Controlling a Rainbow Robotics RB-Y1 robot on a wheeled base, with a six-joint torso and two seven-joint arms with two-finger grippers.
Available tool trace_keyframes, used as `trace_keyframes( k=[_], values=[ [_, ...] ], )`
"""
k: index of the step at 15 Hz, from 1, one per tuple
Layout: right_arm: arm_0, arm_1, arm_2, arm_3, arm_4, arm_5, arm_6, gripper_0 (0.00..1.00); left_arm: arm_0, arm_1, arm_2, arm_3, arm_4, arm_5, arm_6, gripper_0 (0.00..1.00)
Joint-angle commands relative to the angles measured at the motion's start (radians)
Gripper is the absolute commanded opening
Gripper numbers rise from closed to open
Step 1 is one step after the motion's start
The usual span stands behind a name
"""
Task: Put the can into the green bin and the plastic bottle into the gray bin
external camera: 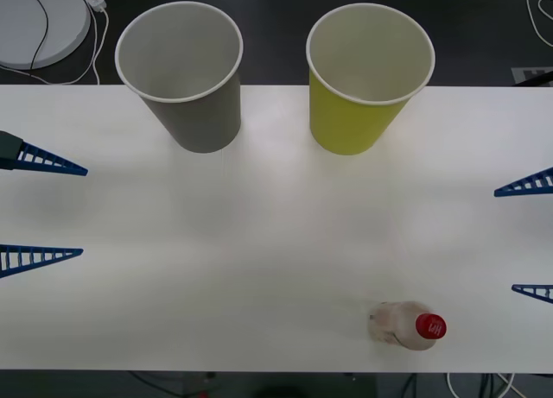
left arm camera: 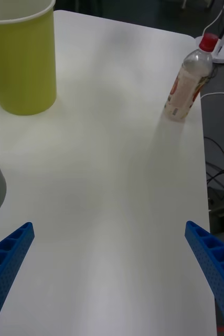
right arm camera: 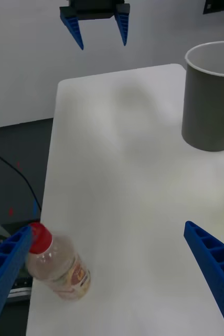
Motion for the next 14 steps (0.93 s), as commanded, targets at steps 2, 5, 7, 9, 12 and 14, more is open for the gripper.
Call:
trace_keyframes(
  k=[2, 5, 7, 9, 12, 14],
  values=[
    [0.001, 0.001, 0.007, 0.123, 0.001, -0.064, 0.145, 1.0, 0.0, 0.0, 0.0, 0.0, 0.0, 0.0, 0.0, 1.0],
    [0.001, 0.004, 0.027, 0.213, 0.001, -0.1, 0.25, 1.0, 0.0, 0.0, 0.0, 0.0, 0.0, 0.0, 0.0, 1.0],
    [0.001, 0.008, 0.057, 0.275, -0.001, -0.12, 0.298, 1.0, 0.0, 0.0, 0.0, 0.0, 0.0, 0.0, 0.0, 1.0],
    [0.001, 0.028, 0.078, 0.33, 0.001, -0.138, 0.339, 1.0, 0.0, 0.0, 0.0, 0.0, 0.0, 0.0, 0.0, 1.0],
    [0.001, 0.054, 0.112, 0.394, 0.001, -0.17, 0.376, 1.0, 0.0, 0.0, 0.0, 0.0, 0.0, 0.0, 0.0, 1.0],
    [-0.002, 0.074, 0.115, 0.425, 0.017, -0.19, 0.393, 1.0, 0.0, 0.0, 0.0, 0.0, 0.0, 0.0, 0.0, 1.0]
  ],
)
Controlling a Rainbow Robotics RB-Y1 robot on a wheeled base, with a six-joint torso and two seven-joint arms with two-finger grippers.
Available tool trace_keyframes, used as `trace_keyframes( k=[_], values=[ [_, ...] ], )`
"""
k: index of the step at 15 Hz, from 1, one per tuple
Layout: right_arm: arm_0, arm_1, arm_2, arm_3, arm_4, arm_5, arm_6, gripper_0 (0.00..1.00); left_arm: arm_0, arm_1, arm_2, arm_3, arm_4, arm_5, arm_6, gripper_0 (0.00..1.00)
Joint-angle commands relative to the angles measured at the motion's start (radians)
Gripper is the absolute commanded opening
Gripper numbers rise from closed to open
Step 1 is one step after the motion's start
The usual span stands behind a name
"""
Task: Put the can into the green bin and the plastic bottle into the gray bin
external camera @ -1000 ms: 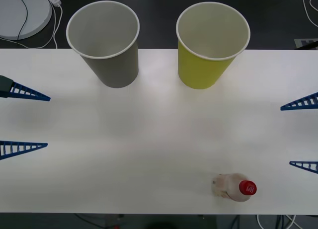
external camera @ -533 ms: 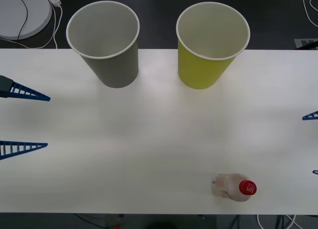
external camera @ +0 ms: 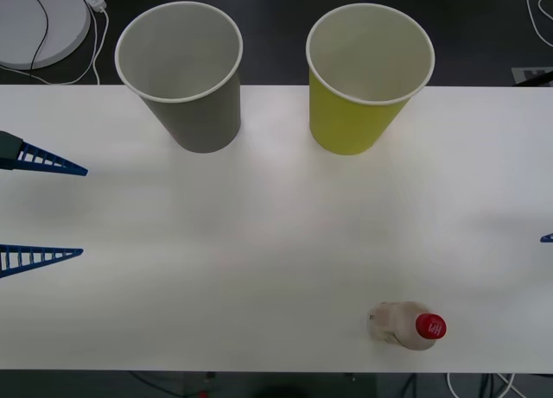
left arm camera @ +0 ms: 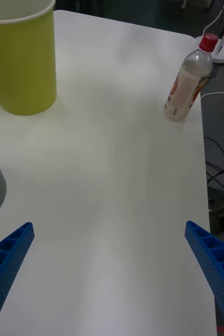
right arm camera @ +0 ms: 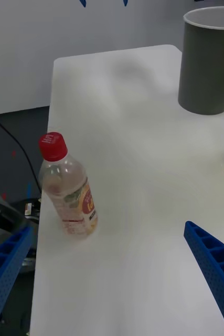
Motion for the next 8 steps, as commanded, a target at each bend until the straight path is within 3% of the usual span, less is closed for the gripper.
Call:
trace_keyframes(
  k=[1, 5, 8],
  values=[
    [-0.004, 0.028, 0.004, 0.045, 0.025, -0.02, 0.025, 1.0, 0.0, 0.0, 0.0, 0.0, 0.0, 0.0, 0.0, 1.0],
    [-0.012, 0.071, 0.009, 0.109, 0.057, -0.02, 0.054, 1.0, 0.0, 0.0, 0.0, 0.0, 0.0, 0.0, 0.0, 1.0],
    [-0.05, 0.091, 0.067, 0.197, 0.054, -0.02, 0.076, 1.0, 0.0, 0.0, 0.0, 0.0, 0.0, 0.0, 0.0, 1.0]
  ],
)
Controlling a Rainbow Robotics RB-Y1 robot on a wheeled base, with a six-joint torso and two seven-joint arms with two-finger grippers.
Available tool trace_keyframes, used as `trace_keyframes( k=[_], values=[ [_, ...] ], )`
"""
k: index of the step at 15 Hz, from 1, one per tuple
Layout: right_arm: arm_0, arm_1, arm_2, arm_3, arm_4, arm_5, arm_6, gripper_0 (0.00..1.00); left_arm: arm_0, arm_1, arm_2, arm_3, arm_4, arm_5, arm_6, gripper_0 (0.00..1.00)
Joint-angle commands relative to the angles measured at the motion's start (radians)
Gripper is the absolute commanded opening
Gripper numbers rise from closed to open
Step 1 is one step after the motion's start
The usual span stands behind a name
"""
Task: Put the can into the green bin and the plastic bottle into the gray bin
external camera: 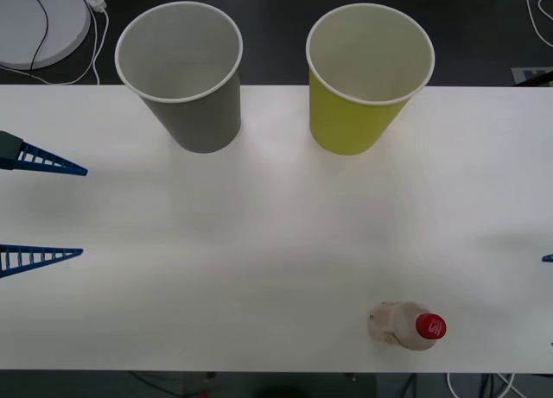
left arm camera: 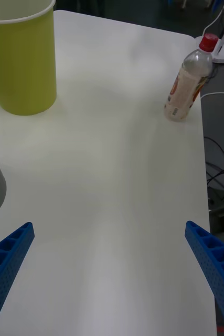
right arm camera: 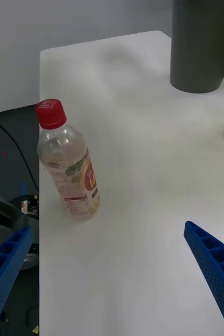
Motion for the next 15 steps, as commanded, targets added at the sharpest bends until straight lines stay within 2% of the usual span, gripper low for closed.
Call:
trace_keyframes(
  k=[1, 5, 9, 12, 15],
  values=[
    [-0.048, 0.014, 0.069, 0.097, -0.015, -0.005, 0.022, 1.0, 0.0, 0.0, 0.0, 0.0, 0.0, 0.0, 0.0, 1.0],
    [-0.103, 0.05, 0.098, 0.212, -0.009, -0.02, 0.068, 1.0, 0.0, 0.0, 0.0, 0.0, 0.0, 0.0, 0.0, 1.0],
    [-0.12, 0.091, 0.113, 0.249, 0.001, -0.02, 0.105, 1.0, 0.0, 0.0, 0.0, 0.0, 0.0, 0.0, 0.0, 1.0],
    [-0.152, 0.114, 0.173, 0.28, 0.001, -0.02, 0.137, 1.0, 0.0, 0.0, 0.0, 0.0, 0.0, 0.0, 0.0, 1.0],
    [-0.178, 0.142, 0.198, 0.307, 0.001, -0.02, 0.212, 1.0, 0.0, 0.0, 0.0, 0.0, 0.0, 0.0, 0.0, 1.0]
  ],
)
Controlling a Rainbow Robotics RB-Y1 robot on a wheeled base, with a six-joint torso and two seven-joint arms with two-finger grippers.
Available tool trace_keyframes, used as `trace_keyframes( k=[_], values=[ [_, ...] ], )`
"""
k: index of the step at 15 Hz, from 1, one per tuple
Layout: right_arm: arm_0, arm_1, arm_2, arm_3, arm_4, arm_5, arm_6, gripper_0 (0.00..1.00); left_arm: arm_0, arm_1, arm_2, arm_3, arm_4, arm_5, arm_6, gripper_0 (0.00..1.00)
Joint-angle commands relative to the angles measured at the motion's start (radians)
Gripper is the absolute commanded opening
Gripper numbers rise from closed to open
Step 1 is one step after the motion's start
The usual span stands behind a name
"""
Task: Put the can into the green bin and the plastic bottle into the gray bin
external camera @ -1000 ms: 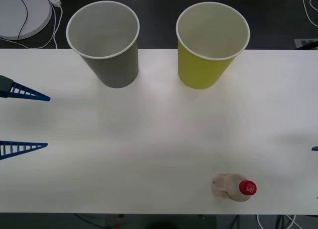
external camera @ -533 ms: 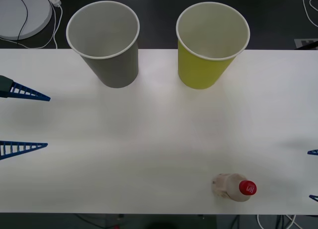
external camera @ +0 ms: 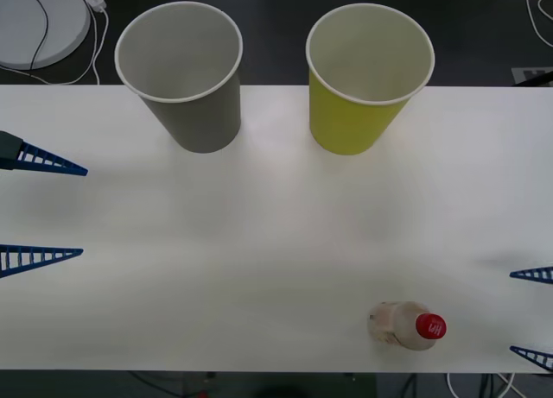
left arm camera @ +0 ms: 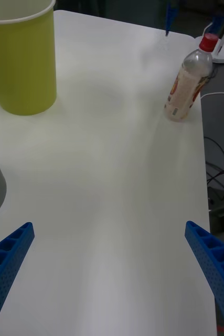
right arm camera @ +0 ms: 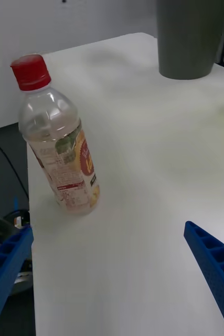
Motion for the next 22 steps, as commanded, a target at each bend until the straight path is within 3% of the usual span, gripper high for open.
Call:
trace_keyframes(
  k=[1, 10, 22],
  values=[
    [-0.018, 0.016, 0.024, 0.016, 0.0, 0.0, 0.054, 1.0, 0.0, 0.0, 0.0, 0.0, 0.0, 0.0, 0.0, 1.0],
    [-0.044, 0.039, 0.093, -0.023, -0.009, 0.0, 0.132, 1.0, 0.0, 0.0, 0.0, 0.0, 0.0, 0.0, 0.0, 1.0],
    [-0.101, 0.102, 0.189, -0.03, 0.011, 0.0, 0.135, 1.0, 0.0, 0.0, 0.0, 0.0, 0.0, 0.0, 0.0, 1.0]
  ],
)
